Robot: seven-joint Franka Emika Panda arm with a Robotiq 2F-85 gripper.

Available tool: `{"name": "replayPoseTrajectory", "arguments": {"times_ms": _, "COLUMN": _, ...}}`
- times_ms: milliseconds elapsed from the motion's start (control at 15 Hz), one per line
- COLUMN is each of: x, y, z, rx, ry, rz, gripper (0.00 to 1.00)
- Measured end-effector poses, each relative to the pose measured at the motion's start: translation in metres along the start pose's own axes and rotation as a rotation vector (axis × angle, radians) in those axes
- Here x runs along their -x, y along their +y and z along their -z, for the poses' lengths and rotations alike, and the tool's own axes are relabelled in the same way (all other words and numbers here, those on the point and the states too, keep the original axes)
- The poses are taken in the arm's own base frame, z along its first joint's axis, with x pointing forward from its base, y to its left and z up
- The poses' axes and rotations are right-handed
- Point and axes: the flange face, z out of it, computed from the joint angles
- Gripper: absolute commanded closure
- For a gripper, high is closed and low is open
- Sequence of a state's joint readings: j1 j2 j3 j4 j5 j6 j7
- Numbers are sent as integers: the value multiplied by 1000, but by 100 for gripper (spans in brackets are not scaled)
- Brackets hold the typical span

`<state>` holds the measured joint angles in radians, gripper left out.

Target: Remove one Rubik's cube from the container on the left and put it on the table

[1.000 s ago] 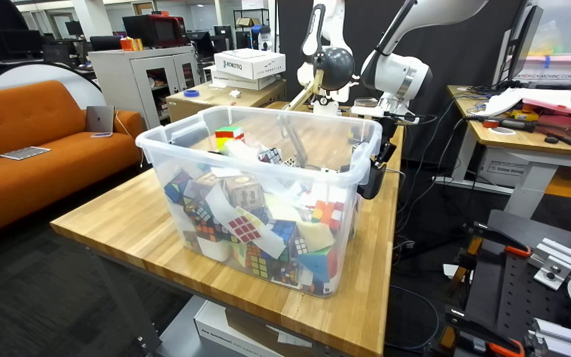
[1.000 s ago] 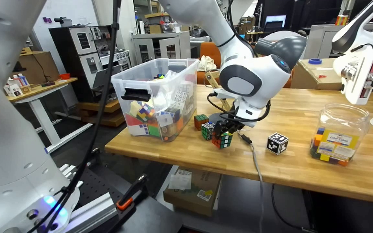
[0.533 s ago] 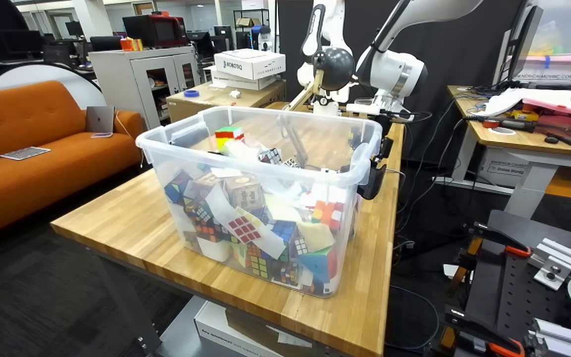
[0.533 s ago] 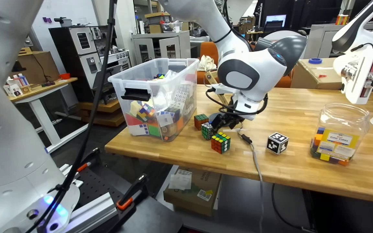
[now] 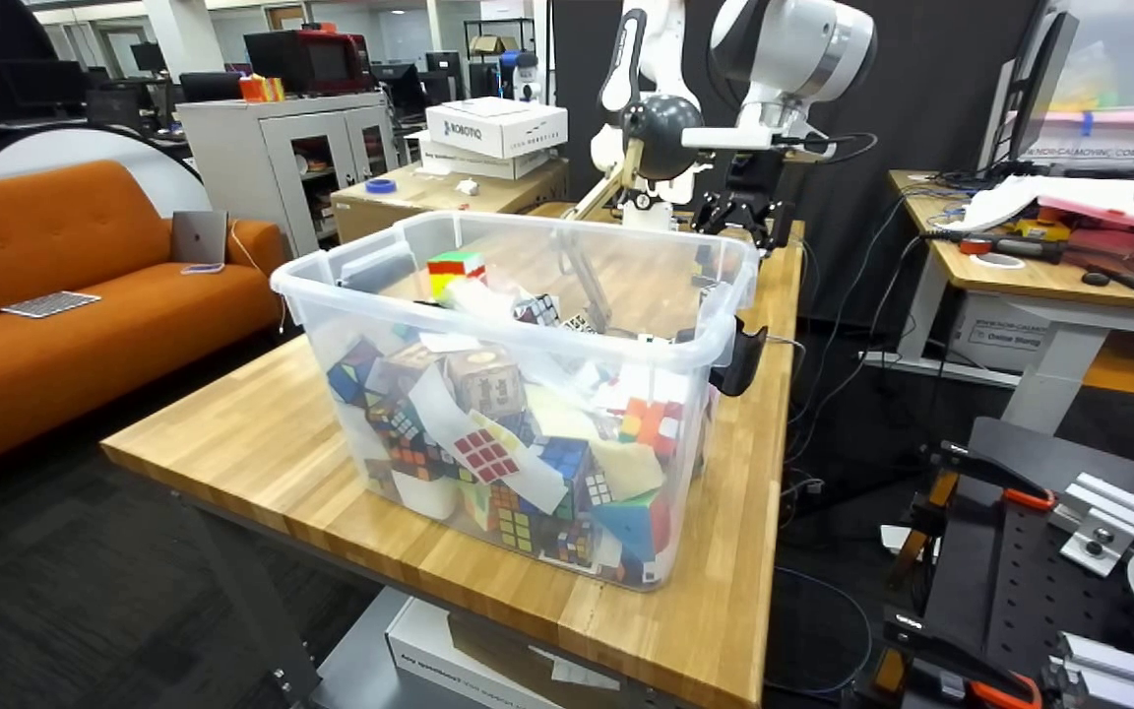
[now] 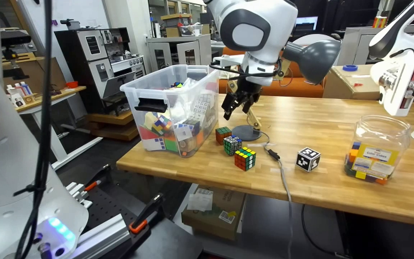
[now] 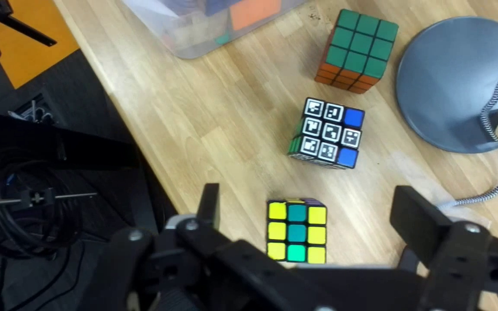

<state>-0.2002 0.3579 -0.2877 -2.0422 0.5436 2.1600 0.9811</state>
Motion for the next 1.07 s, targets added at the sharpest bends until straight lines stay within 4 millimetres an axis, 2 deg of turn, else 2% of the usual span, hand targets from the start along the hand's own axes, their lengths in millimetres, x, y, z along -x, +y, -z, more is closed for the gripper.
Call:
{"name": "replayPoseTrajectory", "arguments": {"times_ms": 400, "x": 36, "y": 74, "z": 57, "rx": -14, "ry": 135, "rz": 2, "gripper": 0}}
{"name": "replayPoseTrajectory", "arguments": {"times_ms": 733, "x": 72, "y": 144, "z": 101, "rx": -30, "ry": 54, "rz": 12, "gripper": 0}}
{"name": "replayPoseTrajectory", "arguments": {"times_ms": 867, "x": 76, "y": 156, "z": 107, "rx": -42, "ry": 42, "rz": 18, "gripper": 0}}
{"name": "replayPoseTrajectory", "arguments": {"times_ms": 1067, "x": 74, "y": 156, "z": 101, "rx": -30, "ry": 42, "rz": 14, "gripper": 0}}
